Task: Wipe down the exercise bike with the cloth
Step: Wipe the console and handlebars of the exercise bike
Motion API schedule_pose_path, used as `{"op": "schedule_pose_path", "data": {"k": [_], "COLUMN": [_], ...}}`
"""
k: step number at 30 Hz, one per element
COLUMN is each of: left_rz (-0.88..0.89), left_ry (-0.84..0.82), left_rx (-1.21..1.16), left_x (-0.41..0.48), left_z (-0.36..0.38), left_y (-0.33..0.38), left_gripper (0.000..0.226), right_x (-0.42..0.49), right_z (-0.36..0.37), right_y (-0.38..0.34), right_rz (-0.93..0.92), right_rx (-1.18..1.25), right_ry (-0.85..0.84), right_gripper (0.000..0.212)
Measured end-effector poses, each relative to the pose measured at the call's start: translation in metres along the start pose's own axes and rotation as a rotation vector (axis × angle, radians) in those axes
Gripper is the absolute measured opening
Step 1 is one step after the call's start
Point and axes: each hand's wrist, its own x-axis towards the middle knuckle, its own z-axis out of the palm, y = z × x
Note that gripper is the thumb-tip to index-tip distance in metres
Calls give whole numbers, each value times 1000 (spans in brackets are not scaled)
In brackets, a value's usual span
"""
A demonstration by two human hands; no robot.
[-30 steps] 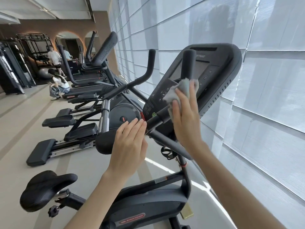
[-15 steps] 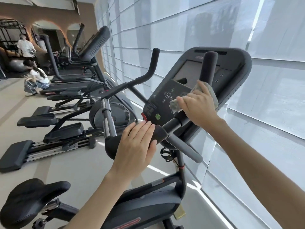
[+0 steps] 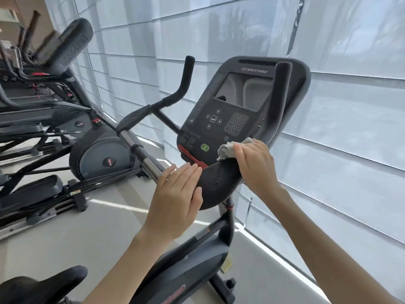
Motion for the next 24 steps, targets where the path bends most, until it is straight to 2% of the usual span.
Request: {"op": "schedule_pose_path", "data": {"k": [3, 6, 9, 11, 13, 15, 18, 21, 24], "left_rz": [-1, -3, -6, -13, -21, -21, -29, -40, -60], "left_ry": [-21, -37, -51, -57, -63, -62, -59, -51, -31], "left_rx": [-48, -89, -116, -122, -124, -124, -134, -137, -148], "left_x": [-10, -17, -27, -33, -36, -37, -38, -38, -38], "left_z": [-2, -2, -2, -3, -4, -3, -2, 1, 2], "left_y": [-11, -20, -28, -32, -33, -33, -33, -32, -29], "left_gripper": [44, 44, 44, 45, 45, 45, 45, 44, 44], "right_x": [-12, -28, -18, 5, 33, 54, 50, 33, 17], "right_z": [-7, -14, -29, -37, -44, -43, -26, -19, -19], "right_y": [-17, -31, -34, -29, -19, -7, 20, 30, 23], "right_rz": [31, -29, 127, 230, 223, 184, 67, -12, 38], "right_rx": [11, 68, 206, 260, 219, 126, -73, -5, 139], "right_ry": [64, 80, -1, 69, 138, 50, -245, -248, -225], "right_gripper": [37, 38, 47, 49, 48, 42, 32, 19, 23]}}
